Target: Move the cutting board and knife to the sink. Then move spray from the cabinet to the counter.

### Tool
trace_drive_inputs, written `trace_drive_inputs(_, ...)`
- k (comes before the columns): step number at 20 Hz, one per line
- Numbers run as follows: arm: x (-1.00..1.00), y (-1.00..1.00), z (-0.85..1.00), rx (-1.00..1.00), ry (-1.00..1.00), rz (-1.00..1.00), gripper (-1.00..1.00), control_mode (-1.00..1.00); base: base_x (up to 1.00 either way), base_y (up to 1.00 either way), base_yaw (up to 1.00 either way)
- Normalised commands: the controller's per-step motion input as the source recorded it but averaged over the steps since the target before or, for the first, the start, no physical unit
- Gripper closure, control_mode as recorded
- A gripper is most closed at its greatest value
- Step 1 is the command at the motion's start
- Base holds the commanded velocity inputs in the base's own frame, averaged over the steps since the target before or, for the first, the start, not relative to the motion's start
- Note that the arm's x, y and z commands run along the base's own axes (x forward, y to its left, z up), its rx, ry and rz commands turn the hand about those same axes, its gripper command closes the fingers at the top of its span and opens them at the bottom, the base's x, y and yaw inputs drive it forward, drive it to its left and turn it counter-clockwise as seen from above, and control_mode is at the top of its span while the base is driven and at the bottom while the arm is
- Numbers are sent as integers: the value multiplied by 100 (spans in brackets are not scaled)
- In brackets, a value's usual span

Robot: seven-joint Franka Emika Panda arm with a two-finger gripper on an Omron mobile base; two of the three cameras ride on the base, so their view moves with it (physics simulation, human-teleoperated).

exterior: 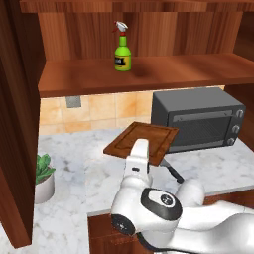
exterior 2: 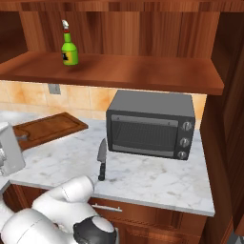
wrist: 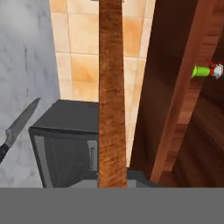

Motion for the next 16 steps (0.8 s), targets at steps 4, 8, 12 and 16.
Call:
trace_drive_inputs(4,-6,-4,55,0,18,-34,100,-100,0,0,0)
trace_drive_inputs(8,-6,0,44,0,11,-30,100,-100,0,0,0)
trace_drive_inputs(12,-4,0,33,0,12,-27,100,-100,0,0,0)
trace_drive_inputs(16,-2,-11,17,0,15,-22,100,-100,0,0,0)
